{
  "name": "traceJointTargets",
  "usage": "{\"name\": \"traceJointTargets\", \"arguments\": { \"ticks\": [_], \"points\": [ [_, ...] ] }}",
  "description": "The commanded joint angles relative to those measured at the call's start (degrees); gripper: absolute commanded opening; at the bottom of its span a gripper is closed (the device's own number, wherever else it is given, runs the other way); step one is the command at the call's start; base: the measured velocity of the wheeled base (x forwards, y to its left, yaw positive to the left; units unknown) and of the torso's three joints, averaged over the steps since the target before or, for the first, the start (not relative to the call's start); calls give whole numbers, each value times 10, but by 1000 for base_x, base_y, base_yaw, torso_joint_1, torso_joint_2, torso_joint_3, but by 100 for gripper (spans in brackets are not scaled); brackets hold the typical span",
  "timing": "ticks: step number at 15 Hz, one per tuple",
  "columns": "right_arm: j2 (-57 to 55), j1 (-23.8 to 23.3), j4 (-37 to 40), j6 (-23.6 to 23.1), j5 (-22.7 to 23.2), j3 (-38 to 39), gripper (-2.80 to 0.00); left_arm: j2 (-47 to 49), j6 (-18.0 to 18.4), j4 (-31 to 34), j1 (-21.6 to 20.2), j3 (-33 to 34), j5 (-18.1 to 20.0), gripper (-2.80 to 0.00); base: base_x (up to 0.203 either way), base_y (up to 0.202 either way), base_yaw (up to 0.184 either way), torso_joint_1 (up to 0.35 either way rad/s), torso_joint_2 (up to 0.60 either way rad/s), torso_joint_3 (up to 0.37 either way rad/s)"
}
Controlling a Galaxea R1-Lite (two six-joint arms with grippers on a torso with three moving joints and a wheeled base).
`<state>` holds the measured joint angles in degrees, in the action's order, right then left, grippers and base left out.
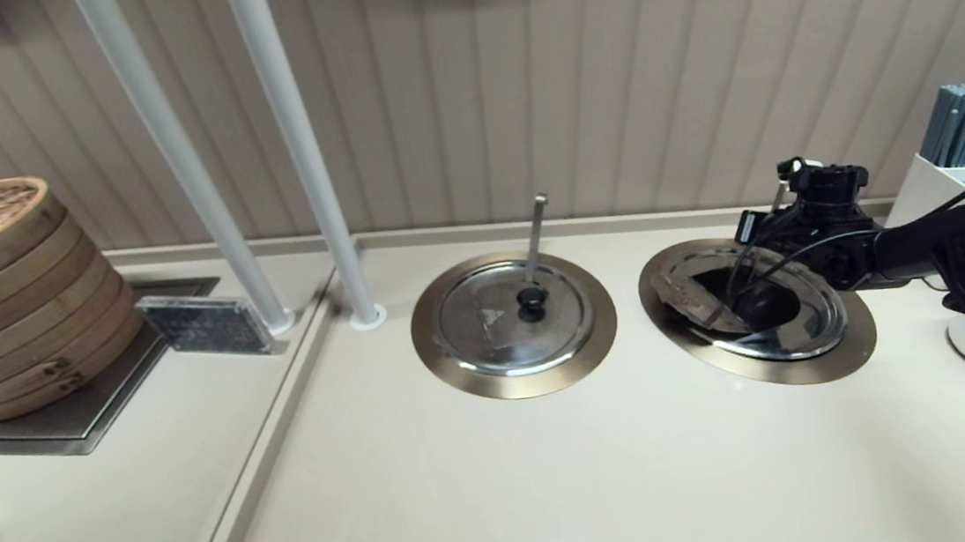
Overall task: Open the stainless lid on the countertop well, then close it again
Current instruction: Stir with a spoon
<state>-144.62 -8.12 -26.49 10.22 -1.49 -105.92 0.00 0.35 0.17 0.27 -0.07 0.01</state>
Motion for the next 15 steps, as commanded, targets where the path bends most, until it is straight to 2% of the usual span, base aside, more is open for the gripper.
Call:
{"name": "traceJointTargets", "arguments": {
  "ticks": [1, 5, 9, 11, 15],
  "points": [
    [21, 1, -3, 2, -4, 20, -280, 0, 0, 0, 0, 1, 0, -280, 0, 0, 0, 0, 0, 0],
    [84, 18, -38, 29, -4, 131, -280, 0, 0, 0, 0, 0, 0, -280, 0, 0, 0, 0, 0, 0],
    [155, 40, -172, 30, -3, 280, -280, 0, 0, 0, 0, 0, 0, -280, 0, 0, 0, 0, 0, 0],
    [187, 46, -194, -16, -5, 296, -280, 0, 0, 0, 0, 1, 0, -280, 0, 0, 0, 0, 0, 0],
    [234, 46, -197, -43, -1, 314, -280, 0, 0, 0, 0, 0, 0, -280, 0, 0, 0, 0, 0, 0]
  ]
}}
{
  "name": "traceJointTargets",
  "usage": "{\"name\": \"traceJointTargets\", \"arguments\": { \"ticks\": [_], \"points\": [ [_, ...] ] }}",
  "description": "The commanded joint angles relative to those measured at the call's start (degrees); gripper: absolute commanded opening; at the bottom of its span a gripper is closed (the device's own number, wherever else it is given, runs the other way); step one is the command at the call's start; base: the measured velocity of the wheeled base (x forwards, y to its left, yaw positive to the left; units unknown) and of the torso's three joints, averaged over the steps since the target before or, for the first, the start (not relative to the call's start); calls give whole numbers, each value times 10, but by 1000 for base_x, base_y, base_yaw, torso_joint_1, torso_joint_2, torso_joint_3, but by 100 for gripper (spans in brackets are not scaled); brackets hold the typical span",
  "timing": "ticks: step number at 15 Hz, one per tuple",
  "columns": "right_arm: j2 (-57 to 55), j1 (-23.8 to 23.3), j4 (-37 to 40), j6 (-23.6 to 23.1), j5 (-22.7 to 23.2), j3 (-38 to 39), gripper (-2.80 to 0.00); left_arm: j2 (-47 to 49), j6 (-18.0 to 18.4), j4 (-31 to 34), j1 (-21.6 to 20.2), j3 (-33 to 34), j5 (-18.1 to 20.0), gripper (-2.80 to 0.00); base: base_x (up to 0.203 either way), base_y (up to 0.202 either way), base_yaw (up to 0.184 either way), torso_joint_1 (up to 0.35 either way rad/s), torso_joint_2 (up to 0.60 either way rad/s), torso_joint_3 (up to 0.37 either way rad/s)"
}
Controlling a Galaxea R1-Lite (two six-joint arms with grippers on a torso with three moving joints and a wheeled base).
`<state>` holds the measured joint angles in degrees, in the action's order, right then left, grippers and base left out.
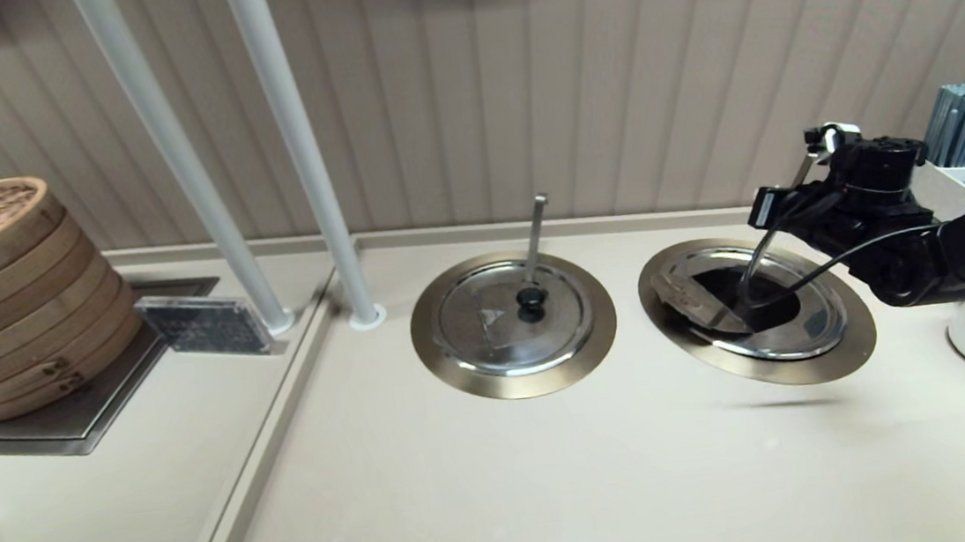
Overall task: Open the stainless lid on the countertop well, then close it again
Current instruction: Stir with a spoon
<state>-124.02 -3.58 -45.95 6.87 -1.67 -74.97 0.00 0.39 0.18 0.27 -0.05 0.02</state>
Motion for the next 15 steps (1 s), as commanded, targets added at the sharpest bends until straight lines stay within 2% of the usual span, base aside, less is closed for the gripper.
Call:
{"name": "traceJointTargets", "arguments": {
  "ticks": [1, 3, 12, 15],
  "points": [
    [25, 0, -3, -35, 2, 6, -280, 0, 0, 0, 0, 0, 0, -280, 0, 0, 0, 0, 0, 0],
    [6, 0, -22, -55, 2, 7, -280, 0, 0, 0, 0, 0, 0, -280, 0, 0, 0, 0, 0, 0],
    [34, -4, -17, -54, 17, 26, -280, 0, 0, 0, 0, 0, 0, -280, 0, 0, 0, 0, 0, 0],
    [61, -8, 12, -50, 33, 35, -280, 0, 0, 0, 0, 0, 0, -280, 0, 0, 0, 0, 0, 0]
  ]
}}
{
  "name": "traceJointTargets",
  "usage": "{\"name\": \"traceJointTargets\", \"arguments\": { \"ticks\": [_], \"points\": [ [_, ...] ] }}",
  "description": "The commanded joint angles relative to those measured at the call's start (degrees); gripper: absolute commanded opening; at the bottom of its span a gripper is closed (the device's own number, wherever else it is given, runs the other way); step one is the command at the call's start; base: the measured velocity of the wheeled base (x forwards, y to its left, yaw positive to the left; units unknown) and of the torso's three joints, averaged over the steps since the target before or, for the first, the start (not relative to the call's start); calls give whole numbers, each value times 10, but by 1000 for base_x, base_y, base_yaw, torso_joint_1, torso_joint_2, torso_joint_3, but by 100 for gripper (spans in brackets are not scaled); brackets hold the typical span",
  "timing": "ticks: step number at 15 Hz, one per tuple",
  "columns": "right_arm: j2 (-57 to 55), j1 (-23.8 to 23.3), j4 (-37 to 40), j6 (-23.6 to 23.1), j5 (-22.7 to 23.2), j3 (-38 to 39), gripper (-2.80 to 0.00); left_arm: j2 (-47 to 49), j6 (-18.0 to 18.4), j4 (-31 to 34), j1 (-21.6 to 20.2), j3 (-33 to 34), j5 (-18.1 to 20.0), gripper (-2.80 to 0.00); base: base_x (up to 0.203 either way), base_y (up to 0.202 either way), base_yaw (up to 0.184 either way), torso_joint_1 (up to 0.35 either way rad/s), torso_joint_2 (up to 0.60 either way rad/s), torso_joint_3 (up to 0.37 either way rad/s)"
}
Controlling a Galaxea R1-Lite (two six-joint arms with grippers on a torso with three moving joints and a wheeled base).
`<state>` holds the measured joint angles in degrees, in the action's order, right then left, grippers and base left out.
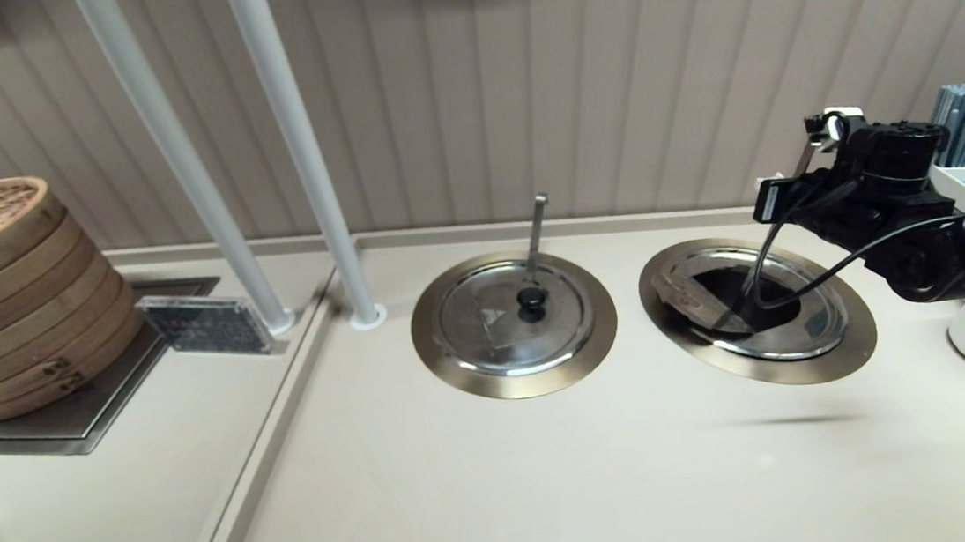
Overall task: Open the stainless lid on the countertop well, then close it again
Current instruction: Stir with a spoon
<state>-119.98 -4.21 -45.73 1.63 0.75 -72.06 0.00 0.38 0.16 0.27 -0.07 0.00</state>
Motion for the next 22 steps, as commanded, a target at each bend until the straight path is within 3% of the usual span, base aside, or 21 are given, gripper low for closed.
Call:
{"name": "traceJointTargets", "arguments": {
  "ticks": [1, 3, 6, 11, 14, 18, 22],
  "points": [
    [32, -3, 36, 16, 36, 11, -280, 0, 0, 0, 0, 1, 0, -280, 0, 0, 0, 0, 0, 0],
    [37, -11, 94, 18, 53, 8, -280, 0, 0, 0, 0, 0, 0, -280, 0, 0, 0, 0, 0, 0],
    [36, -33, 177, -17, 56, -20, -280, 0, 0, 0, 0, 0, 0, -280, 0, 0, 0, 0, 0, 0],
    [5, -38, 136, -18, 21, -37, -280, 0, 0, 0, 0, 0, 0, -280, 0, 0, 0, 0, 0, 0],
    [-8, -24, 48, 37, 18, -32, -280, 0, 0, 0, 0, 0, 0, -280, 0, 0, 0, 0, 0, 0],
    [3, 0, 34, 88, 23, -17, -280, 0, 0, 0, 0, 0, 0, -280, 0, 0, 0, 0, 0, 0],
    [30, -6, 59, 60, 42, -2, -280, 0, 0, 0, 0, 0, 0, -280, 0, 0, 0, 0, 0, 0]
  ]
}}
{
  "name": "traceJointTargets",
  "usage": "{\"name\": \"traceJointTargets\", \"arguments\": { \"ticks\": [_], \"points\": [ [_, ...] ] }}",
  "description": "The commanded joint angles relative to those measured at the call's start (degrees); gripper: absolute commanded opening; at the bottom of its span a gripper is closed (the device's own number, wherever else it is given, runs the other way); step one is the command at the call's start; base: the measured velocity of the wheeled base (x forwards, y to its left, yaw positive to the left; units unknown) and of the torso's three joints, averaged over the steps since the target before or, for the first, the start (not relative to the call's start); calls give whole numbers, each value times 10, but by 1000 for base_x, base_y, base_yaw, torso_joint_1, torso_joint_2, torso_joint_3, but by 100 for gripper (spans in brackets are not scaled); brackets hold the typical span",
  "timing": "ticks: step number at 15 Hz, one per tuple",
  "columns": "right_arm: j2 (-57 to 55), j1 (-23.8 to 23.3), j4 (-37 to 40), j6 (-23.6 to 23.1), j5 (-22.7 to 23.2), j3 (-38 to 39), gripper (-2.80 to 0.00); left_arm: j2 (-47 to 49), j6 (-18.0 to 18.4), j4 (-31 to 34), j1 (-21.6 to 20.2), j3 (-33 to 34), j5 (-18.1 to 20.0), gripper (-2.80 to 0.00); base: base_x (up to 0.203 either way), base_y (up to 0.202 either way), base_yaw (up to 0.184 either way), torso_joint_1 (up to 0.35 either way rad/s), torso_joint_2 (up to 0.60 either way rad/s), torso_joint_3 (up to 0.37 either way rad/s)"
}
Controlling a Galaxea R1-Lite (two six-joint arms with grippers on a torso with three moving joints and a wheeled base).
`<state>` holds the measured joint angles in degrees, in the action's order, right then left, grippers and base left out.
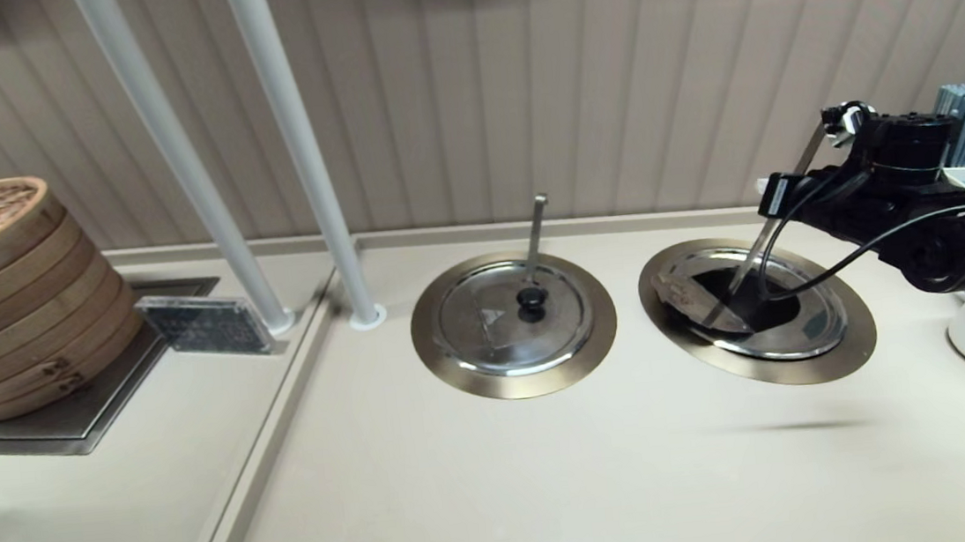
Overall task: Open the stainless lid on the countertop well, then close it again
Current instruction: Stir with a spoon
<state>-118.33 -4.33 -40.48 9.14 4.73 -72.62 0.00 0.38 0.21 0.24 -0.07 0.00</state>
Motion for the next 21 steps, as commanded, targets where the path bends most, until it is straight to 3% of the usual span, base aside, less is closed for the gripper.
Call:
{"name": "traceJointTargets", "arguments": {
  "ticks": [1, 4, 7, 9, 11, 14, 16, 17, 19, 21],
  "points": [
    [13, -14, 16, -44, 2, 4, -280, 0, 0, 0, 0, 1, 0, -280, 0, 0, 0, 0, 0, 0],
    [11, -24, 63, -79, 1, 0, -280, 0, 0, 0, 0, 1, 0, -280, 0, 0, 0, 0, 0, 0],
    [-8, -29, 60, -102, -14, -6, -280, 0, 0, 0, 0, 0, 0, -280, 0, 0, 0, 0, 0, 0],
    [-21, -28, 5, -88, -19, -8, -280, 0, 0, 0, 0, 0, 0, -280, 0, 0, 0, 0, 0, 0],
    [-27, -19, -63, -34, -14, 0, -280, 0, 0, 0, 0, 0, 0, -280, 0, 0, 0, 0, 0, 0],
    [-5, -14, -47, -20, 15, 14, -280, 0, 0, 0, 0, 0, 0, -280, 0, 0, 0, 0, 0, 0],
    [19, -16, 5, -25, 36, 19, -280, 0, 0, 0, 0, 0, 0, -280, 0, 0, 0, 0, 0, 0],
    [24, -21, 30, -42, 37, 16, -280, 0, 1, 0, 0, 0, 0, -280, 0, 0, 0, 0, 0, 0],
    [13, -43, 39, -119, 33, 14, -280, 0, 0, 0, 0, 0, 0, -280, 0, 0, 0, 0, 0, 0],
    [-7, -47, 38, -133, 7, 7, -280, 0, 1, 0, 0, 0, 0, -280, 0, 0, 0, 0, 0, 0]
  ]
}}
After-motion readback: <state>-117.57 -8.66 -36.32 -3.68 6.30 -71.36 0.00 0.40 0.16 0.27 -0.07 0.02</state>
